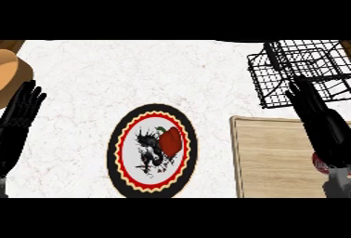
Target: Pick the can from the tray and place it in the tiered basket
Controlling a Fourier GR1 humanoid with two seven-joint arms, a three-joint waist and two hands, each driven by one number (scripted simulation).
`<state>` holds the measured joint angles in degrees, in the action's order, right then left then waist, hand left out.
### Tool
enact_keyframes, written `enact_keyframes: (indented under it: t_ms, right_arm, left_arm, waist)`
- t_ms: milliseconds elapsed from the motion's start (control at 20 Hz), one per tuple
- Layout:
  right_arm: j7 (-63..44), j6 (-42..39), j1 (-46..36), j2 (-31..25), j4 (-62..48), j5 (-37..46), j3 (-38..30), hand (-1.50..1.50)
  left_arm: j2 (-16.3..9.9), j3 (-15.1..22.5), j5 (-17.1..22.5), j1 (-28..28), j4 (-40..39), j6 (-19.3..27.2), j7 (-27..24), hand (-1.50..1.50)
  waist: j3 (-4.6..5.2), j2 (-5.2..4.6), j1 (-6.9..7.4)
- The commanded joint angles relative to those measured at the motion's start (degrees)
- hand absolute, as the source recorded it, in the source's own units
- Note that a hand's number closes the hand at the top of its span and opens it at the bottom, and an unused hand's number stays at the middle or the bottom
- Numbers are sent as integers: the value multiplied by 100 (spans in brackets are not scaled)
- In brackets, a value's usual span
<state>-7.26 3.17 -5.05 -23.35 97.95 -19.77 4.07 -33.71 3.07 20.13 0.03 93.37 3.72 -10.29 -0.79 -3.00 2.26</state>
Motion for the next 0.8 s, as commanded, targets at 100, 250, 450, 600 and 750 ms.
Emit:
enact_keyframes:
  t_ms: [100, 250, 450, 600, 750]
  right_arm:
    - [260, -1254, 202, -534, -371, -1265, -1034, 150]
    - [221, -2117, 63, -1064, -794, -2190, -1805, 150]
    - [-41, -21, 890, -1400, -1538, -149, -2070, -150]
    - [363, -524, 1116, -1564, -1797, -474, -2605, -150]
    - [138, -1170, 1438, -2123, -1381, -647, -2938, -150]
  left_arm:
    - [153, 211, -768, 63, -103, 823, 575, 0]
    - [58, 200, -1212, -264, -446, 1249, 938, 0]
    - [97, 294, -1150, -156, -543, 1132, 986, 0]
    - [409, 597, -1492, -559, -628, 1373, 1395, 0]
    - [772, 682, -1674, -850, -1228, 1387, 1148, 0]
  waist:
    - [62, 294, -305]
    - [52, 273, -410]
    - [71, 235, -534]
    - [73, 293, -369]
    - [83, 295, -378]
